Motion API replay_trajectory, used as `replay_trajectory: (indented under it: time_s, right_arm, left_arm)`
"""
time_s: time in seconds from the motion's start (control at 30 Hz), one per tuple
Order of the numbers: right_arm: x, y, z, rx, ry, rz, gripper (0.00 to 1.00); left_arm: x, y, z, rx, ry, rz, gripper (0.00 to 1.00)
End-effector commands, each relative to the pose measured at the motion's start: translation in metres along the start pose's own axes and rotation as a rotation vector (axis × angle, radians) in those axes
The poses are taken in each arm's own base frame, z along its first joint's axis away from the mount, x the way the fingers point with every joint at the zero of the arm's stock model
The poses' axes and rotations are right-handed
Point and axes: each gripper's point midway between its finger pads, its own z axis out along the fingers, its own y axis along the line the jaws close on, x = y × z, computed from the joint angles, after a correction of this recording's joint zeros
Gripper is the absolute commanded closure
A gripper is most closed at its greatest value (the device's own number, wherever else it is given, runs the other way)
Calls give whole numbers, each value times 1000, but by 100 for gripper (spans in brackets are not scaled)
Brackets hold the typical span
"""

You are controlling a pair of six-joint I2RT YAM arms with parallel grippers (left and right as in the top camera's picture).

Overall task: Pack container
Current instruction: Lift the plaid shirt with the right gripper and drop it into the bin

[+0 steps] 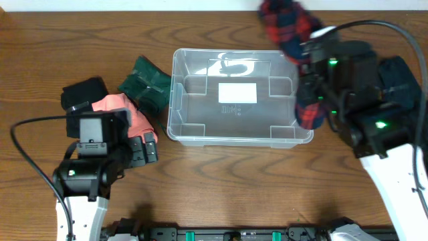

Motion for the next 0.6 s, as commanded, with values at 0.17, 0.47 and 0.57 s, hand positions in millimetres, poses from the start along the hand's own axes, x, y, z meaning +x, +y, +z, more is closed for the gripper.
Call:
replay_trajectory:
  time_s: [0.17, 0.47, 0.57]
  right_arm:
    - [30, 84, 73, -138, 162, -132, 99]
    - [130, 168, 152, -296, 471, -300, 99]
    - [139, 182, 153, -308, 488, -338, 68]
  left_arm:
    - [-11, 25, -8, -68, -42, -112, 2]
    - [-10, 25, -8, -69, -37, -112, 2]
    - [-10, 25, -8, -69, -37, -112, 2]
